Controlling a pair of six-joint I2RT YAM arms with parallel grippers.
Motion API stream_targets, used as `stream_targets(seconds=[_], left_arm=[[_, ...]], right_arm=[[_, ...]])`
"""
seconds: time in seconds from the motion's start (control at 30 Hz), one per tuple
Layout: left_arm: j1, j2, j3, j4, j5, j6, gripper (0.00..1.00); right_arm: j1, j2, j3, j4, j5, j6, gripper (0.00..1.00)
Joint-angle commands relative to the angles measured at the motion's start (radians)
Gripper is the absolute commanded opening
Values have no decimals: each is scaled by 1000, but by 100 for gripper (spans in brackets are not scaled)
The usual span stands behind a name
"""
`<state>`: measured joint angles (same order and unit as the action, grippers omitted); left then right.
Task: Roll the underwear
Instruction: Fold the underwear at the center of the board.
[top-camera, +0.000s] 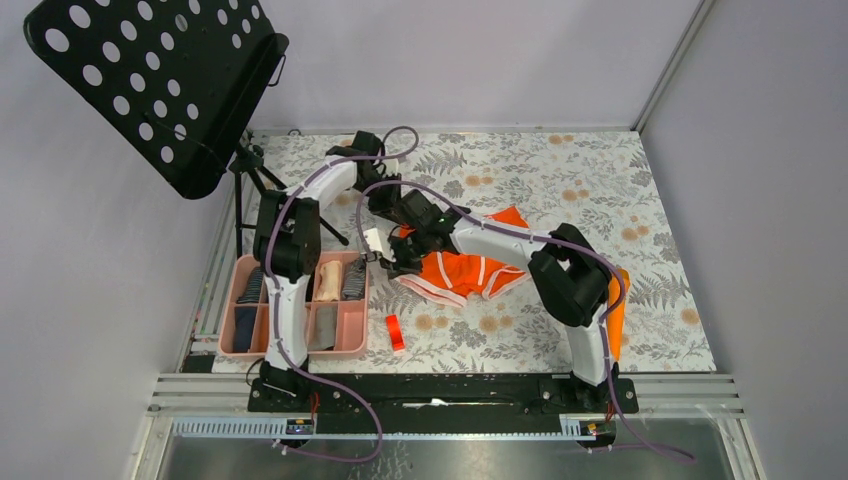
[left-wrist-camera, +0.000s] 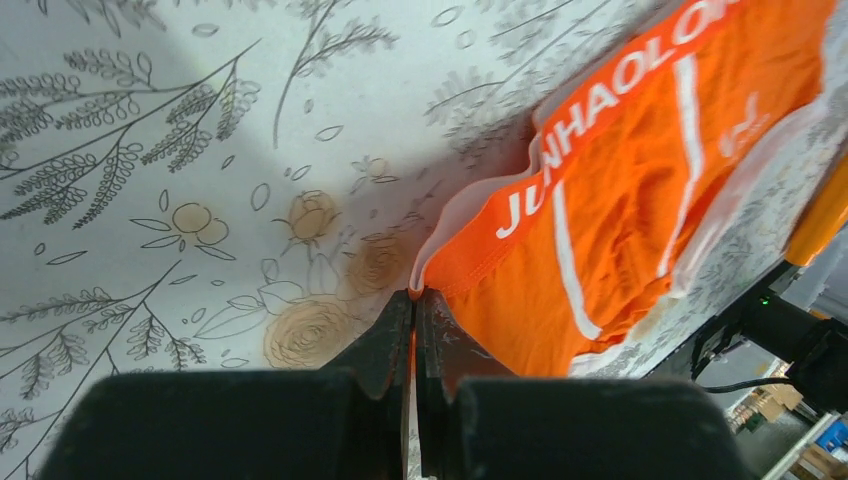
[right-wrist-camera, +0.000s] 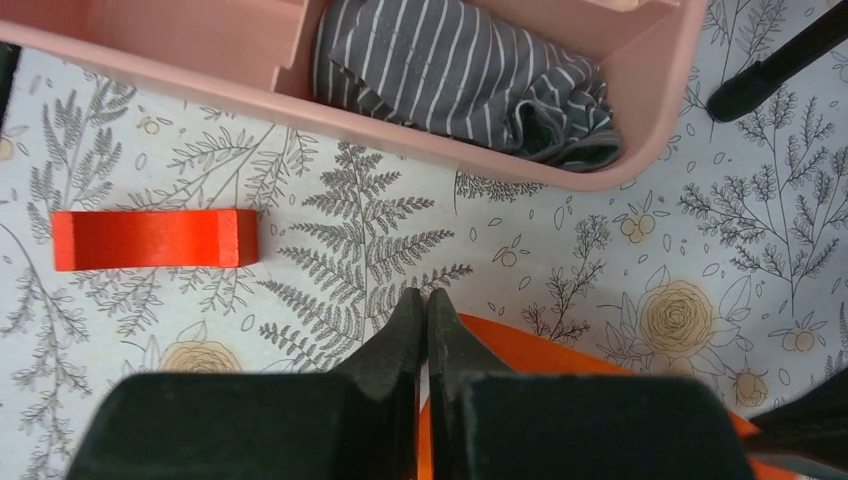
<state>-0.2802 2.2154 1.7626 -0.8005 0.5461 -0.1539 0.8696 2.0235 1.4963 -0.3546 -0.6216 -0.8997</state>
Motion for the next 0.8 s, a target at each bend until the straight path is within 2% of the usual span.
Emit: stream_targets(seconds=[0.0,0.1,0.23,0.4,0.53,0.77], left_arm=[[-3,-110,90,8,55,6,0],[-30,-144,105,66,78,-17,0],[-75,-89,184,72,74,-53,0],[-124,-34,231,100,47,-100,0],[-181,5,268,154,-39,-168,0],[-259,140,438,244,-91,-254,0]], right_arm=[[9,-97,33,-5,-63,91,0],[-5,-143,15,12,-54,134,0],[-70,-222,-22,4,-63,161,0],[-157,-332,-106,-46,-57,121,0],[-227,-403,-180,-70,-54,108,0],[-345,-519,-323,-144,-17,10,0]])
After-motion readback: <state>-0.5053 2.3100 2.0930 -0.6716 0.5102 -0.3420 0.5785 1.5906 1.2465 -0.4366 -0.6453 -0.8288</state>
